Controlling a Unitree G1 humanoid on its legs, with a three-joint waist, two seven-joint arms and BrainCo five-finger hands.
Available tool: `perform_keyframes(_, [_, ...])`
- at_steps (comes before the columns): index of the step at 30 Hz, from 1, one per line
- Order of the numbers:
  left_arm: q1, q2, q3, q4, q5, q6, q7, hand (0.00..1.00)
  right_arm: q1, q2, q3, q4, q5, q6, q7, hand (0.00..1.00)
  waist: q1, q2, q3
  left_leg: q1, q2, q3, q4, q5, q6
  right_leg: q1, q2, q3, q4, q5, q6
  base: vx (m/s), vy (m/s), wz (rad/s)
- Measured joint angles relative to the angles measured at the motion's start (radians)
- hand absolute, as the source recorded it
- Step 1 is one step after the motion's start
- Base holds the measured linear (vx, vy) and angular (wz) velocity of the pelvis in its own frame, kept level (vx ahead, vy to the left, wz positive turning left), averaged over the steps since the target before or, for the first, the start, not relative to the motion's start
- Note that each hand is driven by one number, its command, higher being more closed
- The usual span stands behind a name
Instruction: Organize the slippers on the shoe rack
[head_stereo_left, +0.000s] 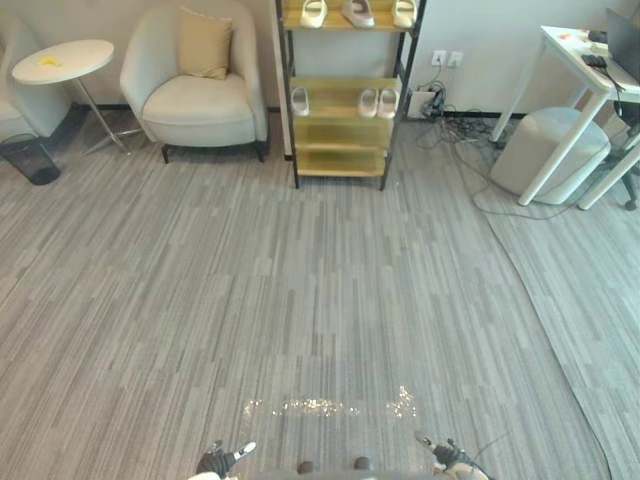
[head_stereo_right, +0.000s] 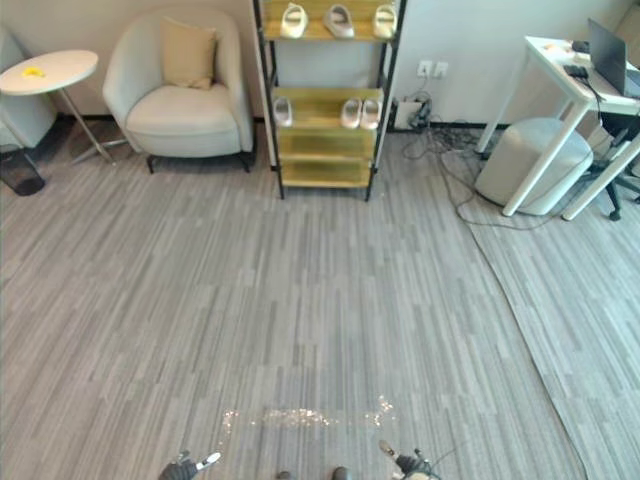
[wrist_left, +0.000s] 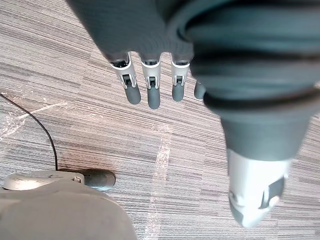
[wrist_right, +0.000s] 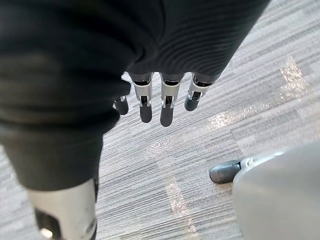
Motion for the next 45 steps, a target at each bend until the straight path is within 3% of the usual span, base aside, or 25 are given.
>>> perform_keyframes(10, [-0.004,-0.004,0.012,-0.003,0.0,0.001,0.0,0.0,0.0,0.008,-0.001,-0.011,0.003,0.001,0.001,0.0,0.0,0.003,-0.012,-0.037,0.017,0.033,0.036,-0.031,-0.023,-0.034,0.015,0.025,0.024,-0.014,-0.006,0.03,-0.032,-0.09])
perform_keyframes(15, [0.0,-0.031,0.084,-0.072,0.0,0.001,-0.001,0.0,0.011,0.021,0.007,-0.064,0.005,-0.002,0.0,0.0,0.002,0.004,0.01,-0.167,0.056,0.056,0.415,-0.176,-0.065,-0.083,0.025,0.024,0.213,-0.143,-0.032,0.02,-0.06,-0.03])
perform_keyframes(18, [-0.001,-0.054,0.128,-0.126,-0.002,0.001,-0.001,0.0,0.022,0.02,0.024,-0.095,0.014,-0.002,-0.002,0.0,0.01,0.006,0.019,-0.366,0.099,0.063,0.822,-0.136,-0.064,-0.089,0.033,0.027,0.267,-0.19,-0.065,0.0,-0.047,-0.07])
perform_keyframes(20, [-0.001,-0.053,0.129,-0.13,-0.003,0.002,-0.001,0.0,0.023,0.012,0.046,-0.095,0.031,-0.001,-0.005,0.0,0.019,0.01,0.024,-0.443,0.139,0.065,0.954,-0.15,-0.057,-0.069,0.032,0.045,0.278,-0.214,-0.07,0.14,0.042,-0.19])
perform_keyframes(23, [0.0,-0.054,0.128,-0.152,-0.011,0.0,-0.001,0.0,0.018,0.01,0.074,-0.107,0.032,0.001,-0.009,0.0,0.036,0.002,0.027,-0.504,0.152,0.061,0.865,-0.18,-0.11,-0.054,-0.01,0.076,0.286,-0.255,-0.045,0.24,0.121,-0.2])
perform_keyframes(25, [-0.003,-0.057,0.129,-0.153,-0.015,0.0,0.001,0.0,0.014,0.015,0.082,-0.132,0.032,0.0,-0.008,0.0,0.039,0.003,0.03,-0.514,0.134,0.069,0.725,-0.176,-0.105,-0.033,-0.042,0.09,0.284,-0.28,-0.017,0.42,0.258,-0.15])
perform_keyframes(27, [-0.001,-0.068,0.127,-0.152,-0.02,-0.002,0.001,0.0,0.001,0.02,0.087,-0.131,0.032,0.0,-0.008,0.0,0.06,0.014,0.022,-0.513,0.116,0.031,0.54,-0.122,-0.081,-0.028,-0.067,0.103,0.289,-0.319,0.03,0.41,0.324,-0.31])
perform_keyframes(28, [-0.003,-0.061,0.132,-0.143,-0.022,-0.001,0.002,0.0,-0.002,0.027,0.092,-0.127,0.031,0.003,-0.009,0.0,0.076,0.002,0.015,-0.515,0.109,0.057,0.573,-0.129,-0.063,-0.024,-0.081,0.128,0.296,-0.342,0.046,0.36,0.287,-0.45])
perform_keyframes(29, [0.0,-0.054,0.135,-0.143,-0.023,-0.003,0.001,0.0,-0.002,0.052,0.094,-0.132,0.029,0.004,-0.006,0.0,0.088,-0.019,0.003,-0.519,0.099,0.086,0.596,-0.179,-0.053,-0.023,-0.1,0.144,0.315,-0.344,0.046,0.59,0.406,-0.47])
perform_keyframes(30, [-0.003,-0.046,0.137,-0.138,-0.023,-0.002,0.002,0.0,-0.003,0.081,0.1,-0.134,0.029,0.002,-0.001,0.0,0.092,-0.038,-0.004,-0.491,0.082,0.108,0.622,-0.224,-0.019,-0.031,-0.126,0.146,0.388,-0.336,0.086,0.52,0.302,-0.33])
perform_keyframes(31, [-0.004,-0.043,0.136,-0.138,-0.022,-0.001,0.003,0.0,-0.001,0.086,0.103,-0.134,0.027,0.003,0.0,0.0,0.092,-0.045,-0.001,-0.469,0.072,0.114,0.622,-0.233,-0.008,-0.032,-0.134,0.146,0.429,-0.334,0.106,0.52,0.308,-0.23])
perform_keyframes(32, [-0.008,-0.037,0.13,-0.137,-0.022,-0.001,0.004,0.0,0.003,0.092,0.106,-0.133,0.025,0.003,0.003,0.0,0.091,-0.056,0.005,-0.426,0.056,0.126,0.613,-0.245,0.007,-0.057,-0.146,0.15,0.537,-0.324,0.132,0.44,0.24,-0.17])
perform_keyframes(33, [-0.014,-0.031,0.112,-0.132,-0.022,-0.002,0.006,0.0,0.009,0.09,0.113,-0.133,0.021,0.002,0.007,0.0,0.088,-0.057,0.007,-0.36,0.041,0.128,0.583,-0.269,0.02,-0.139,-0.145,0.157,0.765,-0.283,0.177,0.51,0.267,-0.18])
perform_keyframes(35, [-0.04,-0.031,0.103,-0.106,-0.022,0.0,0.005,0.0,0.01,0.082,0.112,-0.168,0.004,-0.002,0.012,0.0,0.073,-0.051,0.013,-0.255,0.031,0.126,0.527,-0.277,0.024,-0.277,-0.14,0.107,1.054,-0.273,0.169,0.49,0.224,-0.1])
perform_keyframes(36, [-0.053,-0.036,0.094,-0.1,-0.022,0.0,0.005,0.0,0.01,0.078,0.11,-0.174,-0.003,-0.004,0.014,0.0,0.07,-0.044,0.019,-0.211,0.032,0.12,0.494,-0.279,0.027,-0.319,-0.141,0.065,1.098,-0.276,0.151,0.39,0.134,-0.04])
perform_keyframes(37, [-0.072,-0.053,0.088,-0.099,-0.022,0.001,0.004,0.0,0.005,0.075,0.1,-0.182,-0.008,-0.014,0.02,0.0,0.064,-0.031,0.029,-0.133,0.033,0.1,0.421,-0.289,0.04,-0.383,-0.139,-0.013,1.1,-0.288,0.102,0.4,0.092,0.01])
perform_keyframes(39, [-0.096,-0.08,0.088,-0.097,-0.022,0.001,0.002,0.0,0.002,0.082,0.079,-0.205,-0.007,-0.015,0.02,0.0,0.054,-0.036,0.037,-0.047,0.046,0.084,0.359,-0.304,0.033,-0.457,-0.123,-0.113,0.968,-0.296,0.073,0.42,0.054,0.19])
perform_keyframes(40, [-0.111,-0.085,0.088,-0.094,-0.021,0.0,0.0,0.0,-0.004,0.082,0.079,-0.201,-0.008,-0.02,0.02,0.0,0.047,-0.047,0.044,0.003,0.051,0.076,0.322,-0.309,0.027,-0.471,-0.104,-0.16,0.809,-0.275,0.046,0.43,0.014,0.37])
perform_keyframes(42, [-0.129,-0.104,0.089,-0.079,-0.021,0.0,-0.001,0.0,-0.008,0.077,0.075,-0.198,-0.007,-0.022,0.02,0.0,0.033,-0.05,0.044,0.071,0.051,0.054,0.27,-0.319,0.006,-0.508,-0.072,-0.183,0.601,-0.196,0.01,0.56,-0.019,0.5])
perform_keyframes(43, [-0.128,-0.116,0.09,-0.08,-0.019,0.0,-0.001,0.0,-0.024,0.072,0.07,-0.196,-0.007,-0.02,0.02,0.0,0.018,-0.047,0.043,0.099,0.054,0.026,0.253,-0.33,-0.014,-0.525,-0.048,-0.181,0.516,-0.128,-0.015,0.62,-0.06,0.75])
perform_keyframes(44, [-0.125,-0.123,0.09,-0.079,-0.019,0.001,-0.001,0.0,-0.022,0.068,0.071,-0.19,-0.008,-0.02,0.02,0.0,0.009,-0.042,0.041,0.118,0.06,-0.009,0.255,-0.34,-0.032,-0.522,-0.034,-0.178,0.503,-0.028,-0.061,0.8,-0.119,0.81])
perform_keyframes(45, [-0.127,-0.129,0.091,-0.075,-0.016,0.001,-0.001,0.0,-0.027,0.06,0.071,-0.185,-0.008,-0.02,0.02,0.0,0.003,-0.023,0.04,0.128,0.087,-0.04,0.27,-0.345,-0.04,-0.51,-0.018,-0.185,0.52,-0.01,-0.07,0.55,-0.099,0.65])
